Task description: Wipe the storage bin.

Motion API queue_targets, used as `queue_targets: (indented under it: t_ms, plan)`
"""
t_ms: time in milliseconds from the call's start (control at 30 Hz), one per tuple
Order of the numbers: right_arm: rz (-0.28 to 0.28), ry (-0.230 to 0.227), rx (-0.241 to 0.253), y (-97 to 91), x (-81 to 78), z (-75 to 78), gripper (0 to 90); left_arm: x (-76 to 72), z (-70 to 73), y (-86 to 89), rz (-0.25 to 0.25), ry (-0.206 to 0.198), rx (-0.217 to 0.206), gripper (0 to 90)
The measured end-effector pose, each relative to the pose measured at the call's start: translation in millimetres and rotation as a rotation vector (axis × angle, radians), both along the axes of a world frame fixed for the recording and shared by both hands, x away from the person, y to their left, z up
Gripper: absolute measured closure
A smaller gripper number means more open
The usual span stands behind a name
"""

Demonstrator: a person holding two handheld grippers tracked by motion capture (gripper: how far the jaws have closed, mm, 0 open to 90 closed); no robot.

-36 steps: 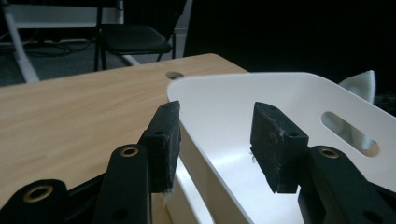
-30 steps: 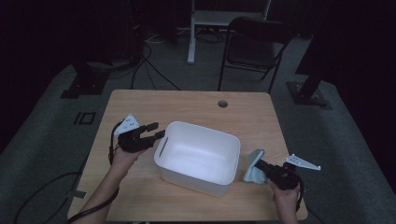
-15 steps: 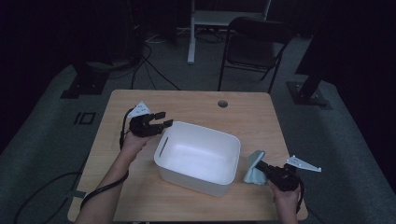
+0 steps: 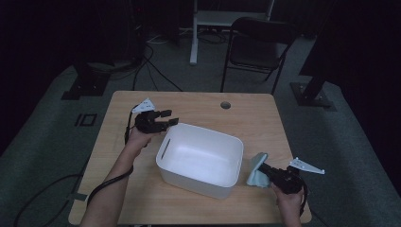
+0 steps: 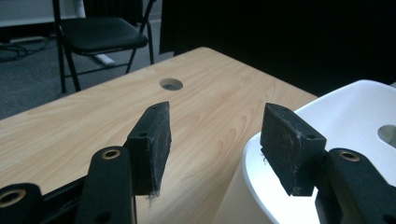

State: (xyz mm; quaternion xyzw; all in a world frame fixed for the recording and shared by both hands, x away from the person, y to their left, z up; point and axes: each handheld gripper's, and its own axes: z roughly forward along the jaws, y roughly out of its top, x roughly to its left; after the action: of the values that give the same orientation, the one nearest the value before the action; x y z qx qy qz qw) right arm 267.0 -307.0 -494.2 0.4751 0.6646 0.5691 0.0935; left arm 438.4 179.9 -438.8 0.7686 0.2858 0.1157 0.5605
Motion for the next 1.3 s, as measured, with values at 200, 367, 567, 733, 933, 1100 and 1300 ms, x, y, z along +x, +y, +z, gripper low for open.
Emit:
queue_targets:
  t_ms: [200,367,567,733,933,1100,1300]
  plan:
    - [-0.006,-0.001,0.000,-1.5,-0.4,-0.3,85.0,5.2,-5.3,-6.7,-0.037,0.012,0.022,43.6]
    - [-0.012,0.000,-0.002,-3.4,-0.4,-1.2,85.0,7.7,-7.9,-13.2,-0.082,0.016,0.047,47.1]
    - [-0.016,0.003,-0.001,-5.7,-0.5,-1.8,85.0,10.7,-9.7,-18.0,-0.131,0.033,0.036,57.0]
    - [-0.019,0.002,0.002,-7.5,-0.7,-1.7,85.0,9.4,-12.7,-19.3,-0.151,0.024,0.022,69.7]
    - [-0.021,0.004,0.003,-8.5,-1.0,-2.0,85.0,7.0,-11.5,-17.9,-0.140,0.041,0.021,76.5]
    - [-0.022,0.000,0.002,-8.0,-1.2,-1.4,85.0,0.0,-10.4,-13.3,-0.093,0.026,0.042,78.9]
    - [-0.021,0.001,0.002,-6.7,-0.9,-1.2,85.0,-10.7,-8.6,-9.3,-0.038,0.013,0.069,83.5]
